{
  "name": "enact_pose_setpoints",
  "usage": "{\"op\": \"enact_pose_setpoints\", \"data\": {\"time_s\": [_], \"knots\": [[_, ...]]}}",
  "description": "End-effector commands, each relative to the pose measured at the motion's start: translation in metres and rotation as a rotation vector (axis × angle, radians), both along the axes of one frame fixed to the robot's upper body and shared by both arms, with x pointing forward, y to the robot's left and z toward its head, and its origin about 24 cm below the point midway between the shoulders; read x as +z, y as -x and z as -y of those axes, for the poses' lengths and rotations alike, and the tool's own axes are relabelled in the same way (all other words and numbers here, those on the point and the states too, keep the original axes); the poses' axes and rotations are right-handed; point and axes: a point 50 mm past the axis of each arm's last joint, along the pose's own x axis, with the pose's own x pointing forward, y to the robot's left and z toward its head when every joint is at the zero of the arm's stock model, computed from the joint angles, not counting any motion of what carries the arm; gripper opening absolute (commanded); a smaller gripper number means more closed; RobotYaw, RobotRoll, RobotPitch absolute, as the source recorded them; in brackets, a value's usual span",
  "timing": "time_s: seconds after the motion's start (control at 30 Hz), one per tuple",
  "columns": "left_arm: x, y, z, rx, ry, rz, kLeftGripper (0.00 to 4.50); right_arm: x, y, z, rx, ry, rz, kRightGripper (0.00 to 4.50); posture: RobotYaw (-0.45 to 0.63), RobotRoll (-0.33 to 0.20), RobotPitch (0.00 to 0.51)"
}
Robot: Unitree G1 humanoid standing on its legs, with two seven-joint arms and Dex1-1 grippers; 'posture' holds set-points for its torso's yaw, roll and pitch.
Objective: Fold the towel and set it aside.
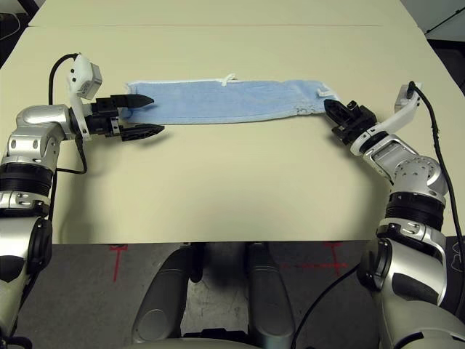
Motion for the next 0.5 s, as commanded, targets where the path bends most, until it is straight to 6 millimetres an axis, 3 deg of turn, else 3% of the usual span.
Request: {"op": "enact_pose_setpoints", "data": {"time_s": [0.03, 0.37, 0.5], "knots": [[0.0, 0.0, 0.0, -0.01, -0.015, -0.011, 4.5, -0.006, 0.011, 0.021, -0.094, 0.011, -0.028, 0.04, 0.01, 0.0, 0.28], [0.002, -0.001, 0.003, -0.015, -0.007, -0.011, 4.5, 0.011, 0.017, 0.046, -0.188, 0.056, 0.043, 0.04, 0.0, 0.0, 0.279], [0.002, -0.002, 0.003, -0.013, -0.006, -0.013, 4.5, 0.024, 0.014, 0.041, -0.147, 0.093, 0.115, 0.04, 0.0, 0.0, 0.279]]}}
